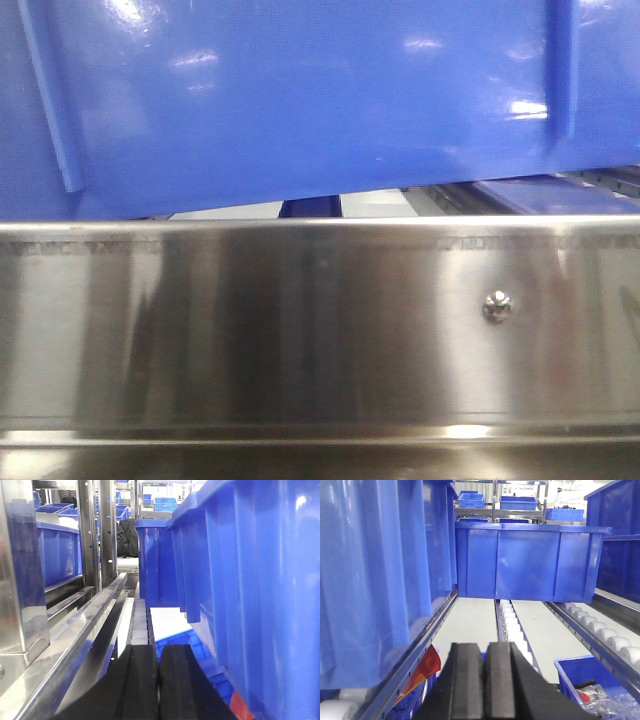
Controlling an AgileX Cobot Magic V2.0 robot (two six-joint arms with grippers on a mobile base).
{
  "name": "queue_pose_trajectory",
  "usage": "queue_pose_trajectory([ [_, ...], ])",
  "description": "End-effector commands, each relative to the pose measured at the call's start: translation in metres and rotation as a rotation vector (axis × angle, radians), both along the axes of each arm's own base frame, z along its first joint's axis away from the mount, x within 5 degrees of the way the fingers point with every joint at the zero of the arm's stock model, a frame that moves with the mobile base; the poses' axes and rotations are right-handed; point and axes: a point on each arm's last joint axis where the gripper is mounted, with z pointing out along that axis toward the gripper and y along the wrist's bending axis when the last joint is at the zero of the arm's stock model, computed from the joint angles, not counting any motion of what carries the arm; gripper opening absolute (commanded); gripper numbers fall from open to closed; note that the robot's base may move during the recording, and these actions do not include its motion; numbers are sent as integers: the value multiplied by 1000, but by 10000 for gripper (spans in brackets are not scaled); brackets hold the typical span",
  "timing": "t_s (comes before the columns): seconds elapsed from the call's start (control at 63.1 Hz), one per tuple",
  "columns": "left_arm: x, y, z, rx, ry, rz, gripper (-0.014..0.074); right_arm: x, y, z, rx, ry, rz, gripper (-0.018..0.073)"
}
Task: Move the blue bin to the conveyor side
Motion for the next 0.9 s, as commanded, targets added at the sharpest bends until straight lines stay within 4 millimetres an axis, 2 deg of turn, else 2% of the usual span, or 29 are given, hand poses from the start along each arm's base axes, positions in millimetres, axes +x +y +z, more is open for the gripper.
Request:
queue_pose_trajectory([
  [0.0, 0, 0, 2, 7, -16, 3, -6, 0, 0, 2, -2, -25, -7, -89],
  [0.888, -1, 0, 4, 6, -44, 3, -6, 0, 0, 2, -2, -25, -7, -89],
])
